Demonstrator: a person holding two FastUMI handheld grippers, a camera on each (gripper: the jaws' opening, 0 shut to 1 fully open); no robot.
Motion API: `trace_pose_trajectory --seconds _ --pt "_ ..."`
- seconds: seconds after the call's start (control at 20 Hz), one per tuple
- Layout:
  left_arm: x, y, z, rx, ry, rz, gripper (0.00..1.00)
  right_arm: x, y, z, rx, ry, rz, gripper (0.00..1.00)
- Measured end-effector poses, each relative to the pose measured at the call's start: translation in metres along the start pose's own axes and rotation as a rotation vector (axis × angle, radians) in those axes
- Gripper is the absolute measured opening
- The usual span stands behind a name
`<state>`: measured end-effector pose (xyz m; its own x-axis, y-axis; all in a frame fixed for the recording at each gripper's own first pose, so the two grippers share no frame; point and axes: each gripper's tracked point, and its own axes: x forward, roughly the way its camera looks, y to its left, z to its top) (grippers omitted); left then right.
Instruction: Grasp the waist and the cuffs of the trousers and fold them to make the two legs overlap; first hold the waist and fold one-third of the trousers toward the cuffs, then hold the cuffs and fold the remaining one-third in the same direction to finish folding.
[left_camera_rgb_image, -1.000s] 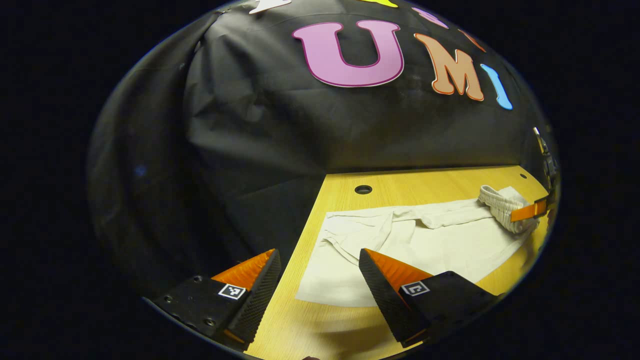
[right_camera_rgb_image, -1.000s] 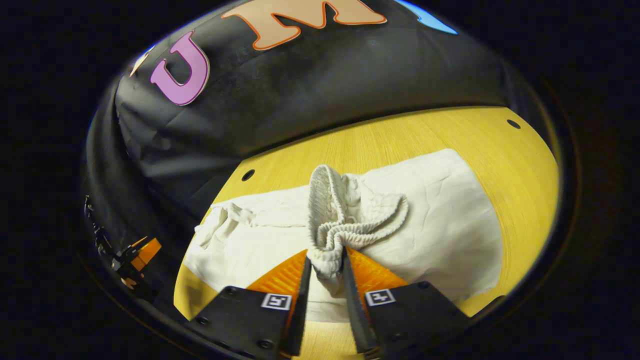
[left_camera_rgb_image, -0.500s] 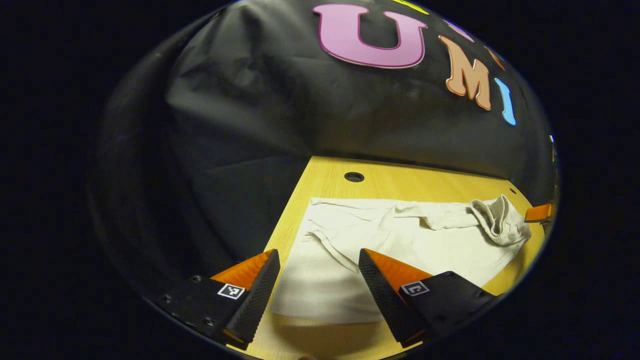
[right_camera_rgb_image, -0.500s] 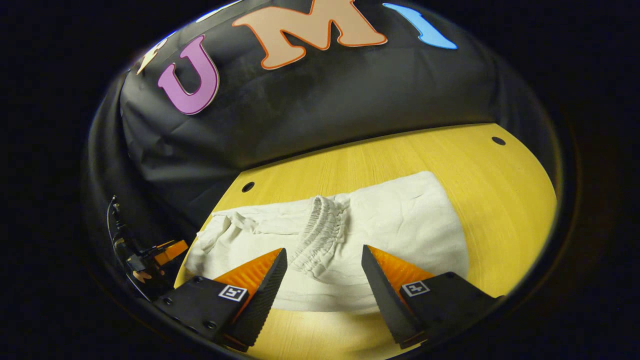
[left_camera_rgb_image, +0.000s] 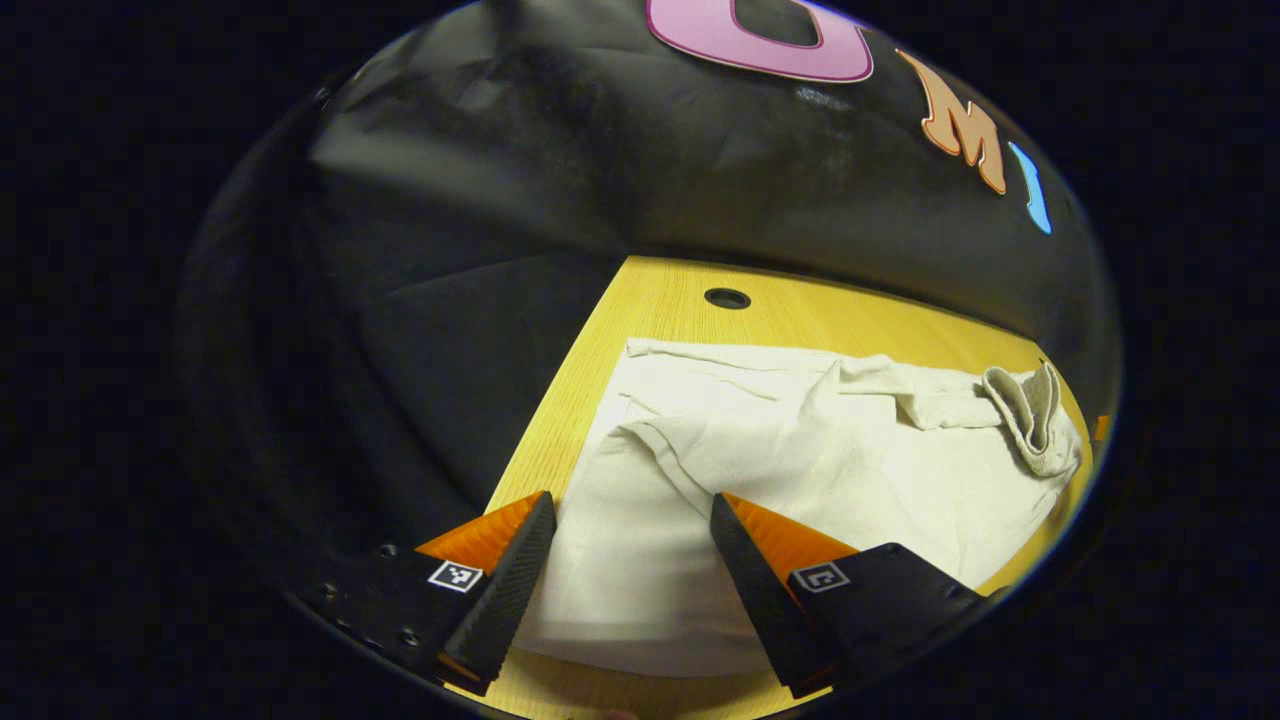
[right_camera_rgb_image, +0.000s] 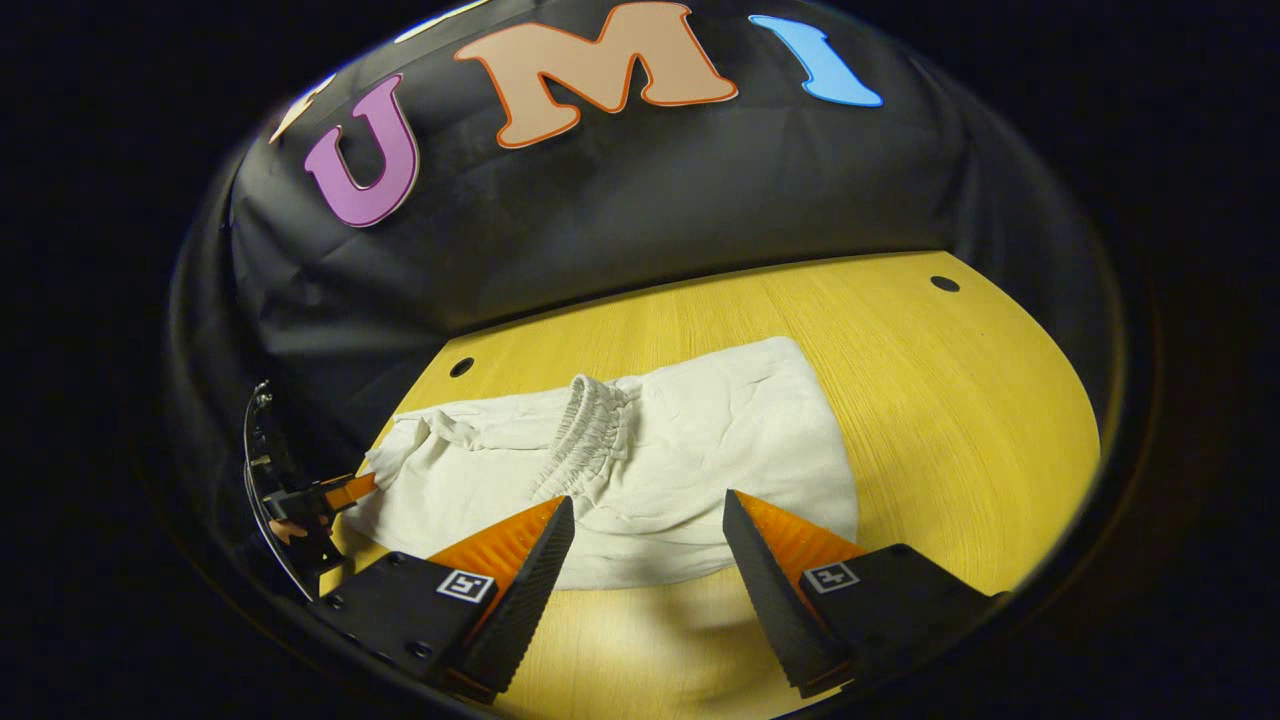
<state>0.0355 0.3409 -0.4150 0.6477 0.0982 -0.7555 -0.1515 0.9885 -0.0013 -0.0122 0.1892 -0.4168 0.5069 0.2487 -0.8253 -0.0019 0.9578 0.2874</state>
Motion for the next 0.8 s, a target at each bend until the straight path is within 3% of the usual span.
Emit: trace_pose_trajectory --seconds 0.15,0.2,0.35,0.55,0.6,0.7,0.8 --pt "-0.003 0.001 -0.004 0.019 0.027 0.019 0.96 -0.003 -0.002 0.001 -0.009 -0.008 -0.001 0.96" --pt "-0.002 -0.001 -0.002 0.020 0.030 0.016 0.91 -0.003 0.000 0.001 -0.009 -0.007 0.003 0.96" --pt "0.000 -0.013 -0.004 0.016 0.042 0.013 0.70 -0.002 0.000 -0.002 -0.012 -0.001 0.015 0.97" --pt "0.000 -0.027 -0.002 0.022 0.051 -0.015 0.31 -0.004 -0.004 -0.004 -0.011 0.006 0.033 0.97" --pt "0.000 -0.029 -0.002 0.025 0.056 -0.016 0.15 -0.004 -0.005 -0.004 -0.011 0.007 0.037 0.97" --pt "0.001 -0.029 -0.001 0.038 0.074 0.012 0.02 -0.008 -0.011 0.000 -0.011 0.002 0.045 0.97" --pt "-0.003 -0.030 0.001 0.023 0.100 0.054 0.00 -0.013 -0.020 0.006 -0.009 -0.006 0.049 0.96"
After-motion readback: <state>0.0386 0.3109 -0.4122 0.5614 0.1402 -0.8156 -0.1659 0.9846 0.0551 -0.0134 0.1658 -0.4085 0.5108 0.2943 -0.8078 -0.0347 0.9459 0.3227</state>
